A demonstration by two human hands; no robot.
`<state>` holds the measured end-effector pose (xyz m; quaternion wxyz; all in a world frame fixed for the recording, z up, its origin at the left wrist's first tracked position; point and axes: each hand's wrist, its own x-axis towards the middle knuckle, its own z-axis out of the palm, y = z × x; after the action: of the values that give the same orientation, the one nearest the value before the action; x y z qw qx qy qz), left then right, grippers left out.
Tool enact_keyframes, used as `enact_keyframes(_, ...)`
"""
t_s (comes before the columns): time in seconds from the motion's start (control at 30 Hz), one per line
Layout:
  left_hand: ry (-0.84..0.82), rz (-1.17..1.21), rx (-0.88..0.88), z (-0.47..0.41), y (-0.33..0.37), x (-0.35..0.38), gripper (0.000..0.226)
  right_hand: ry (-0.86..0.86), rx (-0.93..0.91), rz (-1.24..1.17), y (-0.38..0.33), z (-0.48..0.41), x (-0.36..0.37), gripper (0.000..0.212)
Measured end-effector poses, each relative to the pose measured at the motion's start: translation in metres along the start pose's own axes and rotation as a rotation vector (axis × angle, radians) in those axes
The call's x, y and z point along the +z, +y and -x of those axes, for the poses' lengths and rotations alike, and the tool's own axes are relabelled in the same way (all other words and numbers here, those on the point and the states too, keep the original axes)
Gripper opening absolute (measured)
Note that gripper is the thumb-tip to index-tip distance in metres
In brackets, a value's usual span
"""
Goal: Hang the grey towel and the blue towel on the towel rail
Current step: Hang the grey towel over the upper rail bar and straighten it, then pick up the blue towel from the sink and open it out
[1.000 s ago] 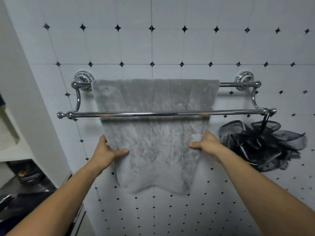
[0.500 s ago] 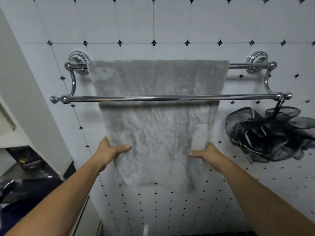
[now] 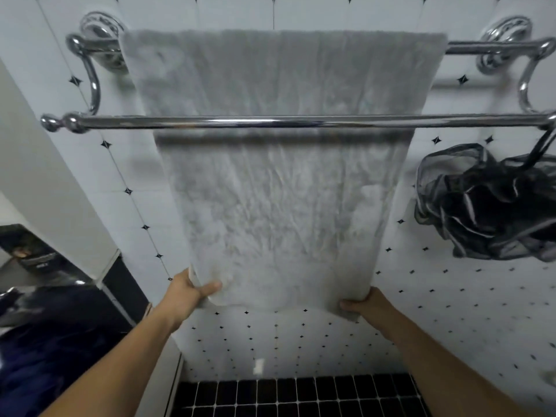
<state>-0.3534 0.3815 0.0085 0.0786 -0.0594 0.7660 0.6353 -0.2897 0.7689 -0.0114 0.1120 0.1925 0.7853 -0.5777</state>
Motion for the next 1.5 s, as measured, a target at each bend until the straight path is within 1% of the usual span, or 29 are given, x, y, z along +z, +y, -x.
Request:
enact_keyframes(0.07,-0.020,-0.082,-0.011,0.003,-0.012,0.001,0.032,0.009,-0.007,0.004,0.010,0.002,0.003,0.054)
enact_keyframes(0.13,0.035,-0.106,-0.010,-0.002,-0.018,-0.008,0.024,0.094,-0.032,0.042,0.015,-0.001,-0.004,0.054)
enact_keyframes(0.23,0.073,-0.104,0.008,-0.004,-0.019,-0.016,0.017,0.185,-0.035,0.107,0.019,-0.008,-0.013,0.034)
enact_keyframes(0.3,0.087,-0.085,0.018,-0.002,-0.020,-0.014,0.018,0.223,-0.024,0.121,0.022,-0.011,-0.010,0.027)
enact_keyframes(0.4,0.106,-0.055,0.016,0.003,-0.021,-0.012,0.017,0.293,-0.043,0.185,0.026,-0.014,-0.008,0.025)
enact_keyframes(0.5,0.133,0.005,-0.018,0.007,-0.023,-0.016,0.013,0.325,-0.047,0.205,0.028,-0.015,-0.008,0.029)
enact_keyframes(0.6,0.166,0.027,-0.024,0.012,-0.028,-0.013,0.022,0.322,-0.042,0.182,0.031,-0.012,-0.007,0.031)
enact_keyframes(0.7,0.149,0.038,-0.034,0.020,-0.031,-0.011,0.021,0.253,-0.049,0.068,0.035,-0.005,-0.005,0.028)
enact_keyframes(0.77,0.117,-0.014,-0.063,0.028,-0.035,-0.013,0.019,0.209,-0.042,0.048,0.042,0.002,-0.003,0.023)
enact_keyframes(0.8,0.108,-0.059,-0.088,0.034,-0.040,-0.016,0.019,0.185,-0.019,0.039,0.046,0.006,-0.001,0.021)
enact_keyframes(0.87,0.104,-0.111,-0.154,0.048,-0.049,-0.025,0.022,0.118,0.052,0.013,0.055,0.014,0.004,0.025)
enact_keyframes(0.93,0.124,-0.133,-0.218,0.066,-0.058,-0.038,0.029,0.035,0.088,0.052,0.060,0.022,0.014,0.024)
enact_keyframes(1.0,0.136,-0.183,-0.257,0.087,-0.066,-0.055,0.030,-0.057,0.061,0.153,0.061,0.028,0.031,0.016)
enact_keyframes(1.03,0.143,-0.204,-0.267,0.097,-0.069,-0.065,0.029,-0.107,0.037,0.202,0.059,0.031,0.044,0.018)
enact_keyframes(1.13,0.202,-0.267,-0.254,0.129,-0.075,-0.099,0.022,-0.230,-0.037,0.290,0.042,0.038,0.094,0.019)
enact_keyframes(1.27,0.262,-0.312,-0.230,0.170,-0.079,-0.153,0.010,-0.385,-0.129,0.341,0.000,0.048,0.178,0.023)
enact_keyframes(1.4,0.350,-0.333,-0.251,0.206,-0.099,-0.220,0.006,-0.524,-0.210,0.352,-0.045,0.066,0.279,0.023)
enact_keyframes(1.5,0.368,-0.378,-0.266,0.229,-0.121,-0.270,0.006,-0.603,-0.255,0.353,-0.069,0.082,0.358,0.023)
